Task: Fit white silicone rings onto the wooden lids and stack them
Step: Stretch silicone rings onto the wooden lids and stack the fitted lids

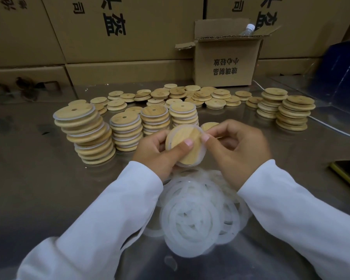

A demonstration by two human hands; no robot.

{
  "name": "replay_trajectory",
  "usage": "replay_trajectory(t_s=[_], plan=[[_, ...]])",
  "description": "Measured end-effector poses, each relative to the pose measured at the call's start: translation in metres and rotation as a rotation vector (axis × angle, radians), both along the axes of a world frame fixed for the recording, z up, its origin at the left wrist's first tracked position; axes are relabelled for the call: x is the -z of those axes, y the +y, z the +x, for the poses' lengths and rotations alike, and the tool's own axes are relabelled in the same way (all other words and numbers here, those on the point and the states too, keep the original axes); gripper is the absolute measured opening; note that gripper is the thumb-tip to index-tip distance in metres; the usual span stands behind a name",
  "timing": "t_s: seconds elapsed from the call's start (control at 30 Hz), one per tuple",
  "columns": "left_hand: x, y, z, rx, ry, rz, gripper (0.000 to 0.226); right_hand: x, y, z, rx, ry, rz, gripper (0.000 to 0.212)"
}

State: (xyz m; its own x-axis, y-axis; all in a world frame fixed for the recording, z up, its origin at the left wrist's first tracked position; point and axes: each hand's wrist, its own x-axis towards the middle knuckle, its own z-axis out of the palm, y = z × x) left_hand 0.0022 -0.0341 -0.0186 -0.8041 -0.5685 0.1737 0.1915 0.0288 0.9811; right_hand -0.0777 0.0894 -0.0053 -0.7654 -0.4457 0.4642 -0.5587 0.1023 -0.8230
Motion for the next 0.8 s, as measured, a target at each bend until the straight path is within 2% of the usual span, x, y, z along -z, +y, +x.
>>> replay_trajectory(t_s=[0.17,0.27,0.47,0.67,0.8], plan=[[0.0,-0.001,0.001,0.001,0.022,-0.131,0.009,0.001,-0.002,0.0,-0.032,0.054,0.054,0.015],[-0.001,-0.001,0.001,-0.002,0.038,-0.166,0.007,-0.001,-0.001,-0.004,-0.036,-0.003,0.053,0.018],[-0.003,-0.006,0.005,0.049,0.013,-0.081,0.015,-0.01,0.003,-0.009,-0.121,-0.049,0.08,0.019],[-0.002,-0.005,0.003,0.064,0.027,-0.009,0.022,-0.012,0.004,-0.009,-0.19,-0.081,0.02,0.019],[-0.001,-0.004,0.001,-0.009,0.035,0.037,0.013,-0.007,0.002,-0.006,-0.211,-0.126,-0.04,0.013]])
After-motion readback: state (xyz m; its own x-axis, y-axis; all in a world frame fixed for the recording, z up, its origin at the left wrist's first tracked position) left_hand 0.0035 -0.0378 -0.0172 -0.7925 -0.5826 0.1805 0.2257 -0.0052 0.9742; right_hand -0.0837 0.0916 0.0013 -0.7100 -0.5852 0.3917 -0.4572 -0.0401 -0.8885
